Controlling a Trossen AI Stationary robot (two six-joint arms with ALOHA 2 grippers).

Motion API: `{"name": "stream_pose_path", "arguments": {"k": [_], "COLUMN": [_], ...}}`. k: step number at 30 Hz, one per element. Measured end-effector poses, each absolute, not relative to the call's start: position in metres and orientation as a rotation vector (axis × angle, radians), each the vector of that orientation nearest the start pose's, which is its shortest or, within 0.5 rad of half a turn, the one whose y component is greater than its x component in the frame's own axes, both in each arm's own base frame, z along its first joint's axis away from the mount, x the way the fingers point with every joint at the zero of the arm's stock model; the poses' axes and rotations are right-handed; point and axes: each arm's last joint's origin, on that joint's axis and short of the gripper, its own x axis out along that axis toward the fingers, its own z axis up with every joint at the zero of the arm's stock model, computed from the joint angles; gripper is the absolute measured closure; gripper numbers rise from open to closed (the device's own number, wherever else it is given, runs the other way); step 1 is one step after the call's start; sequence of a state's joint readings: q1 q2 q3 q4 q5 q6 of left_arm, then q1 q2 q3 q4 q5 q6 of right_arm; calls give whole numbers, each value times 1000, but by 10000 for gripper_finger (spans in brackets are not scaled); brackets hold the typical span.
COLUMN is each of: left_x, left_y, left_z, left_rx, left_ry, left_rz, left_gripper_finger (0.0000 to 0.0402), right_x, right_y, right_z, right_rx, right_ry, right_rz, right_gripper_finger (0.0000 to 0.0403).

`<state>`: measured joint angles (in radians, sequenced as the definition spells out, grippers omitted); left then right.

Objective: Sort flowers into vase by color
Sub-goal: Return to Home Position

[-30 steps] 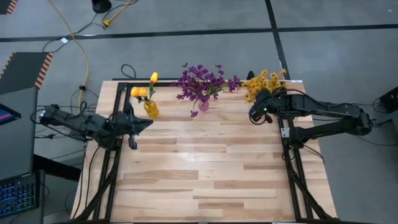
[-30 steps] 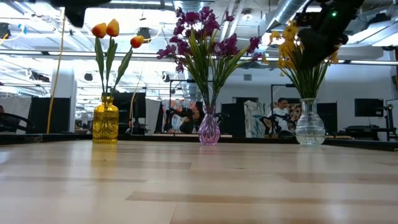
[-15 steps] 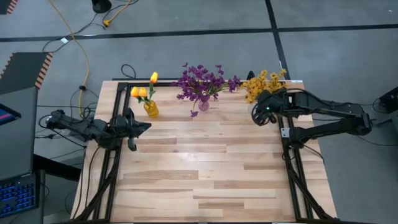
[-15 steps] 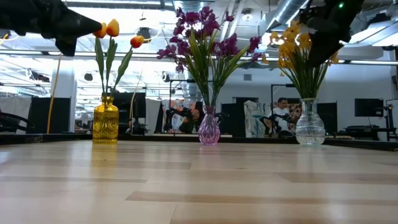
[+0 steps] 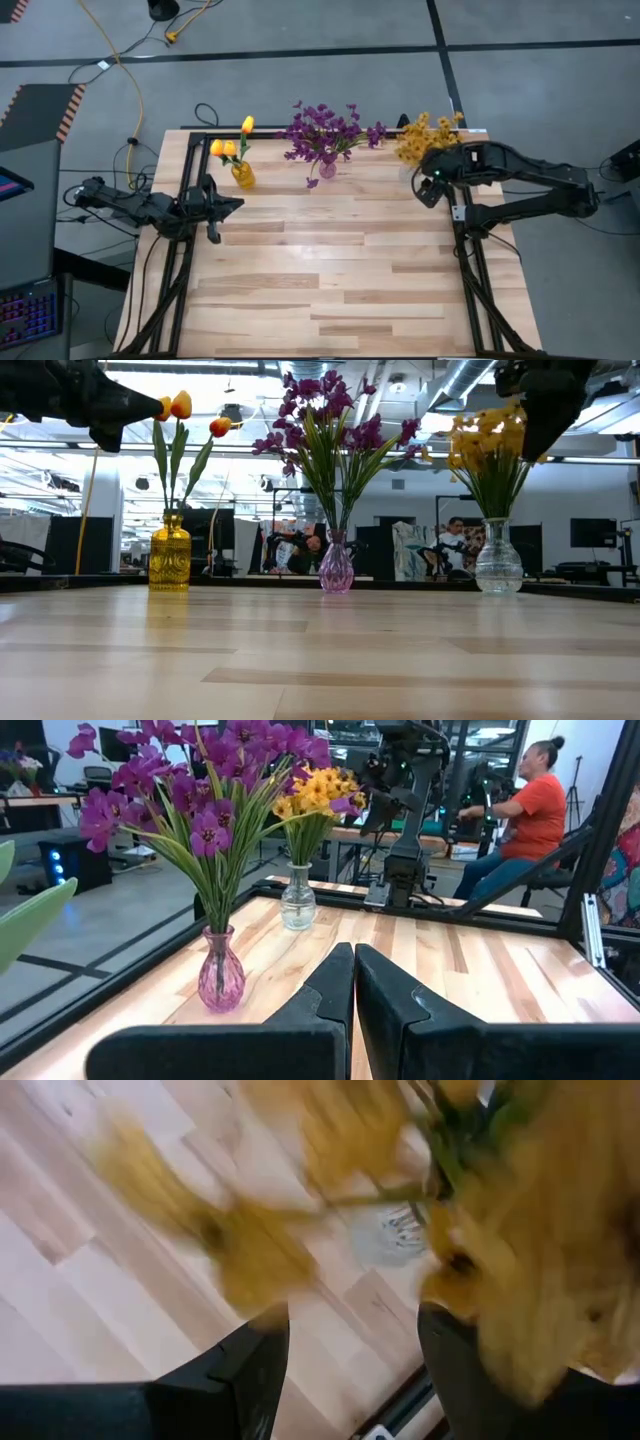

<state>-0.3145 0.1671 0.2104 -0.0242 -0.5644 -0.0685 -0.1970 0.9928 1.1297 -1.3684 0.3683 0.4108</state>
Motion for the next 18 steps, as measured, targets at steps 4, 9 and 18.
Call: {"name": "stream_pose_path", "arguments": {"k": [4, 9, 18], "left_x": [94, 94, 94], "left_y": [-14, -14, -14], "left_z": [220, 220, 219], "left_rx": [-76, -75, -42], "left_ry": [-26, -25, -19], "left_rz": [249, 249, 250], "left_gripper_finger": [401, 401, 401], "right_x": [131, 117, 84], "right_y": [-37, -34, -25], "right_z": [336, 343, 354], "right_rx": [249, 258, 282], "right_ry": [1081, 1027, 911], "right_rz": [-729, -724, -667], "right_gripper_finger": [154, 154, 154]}}
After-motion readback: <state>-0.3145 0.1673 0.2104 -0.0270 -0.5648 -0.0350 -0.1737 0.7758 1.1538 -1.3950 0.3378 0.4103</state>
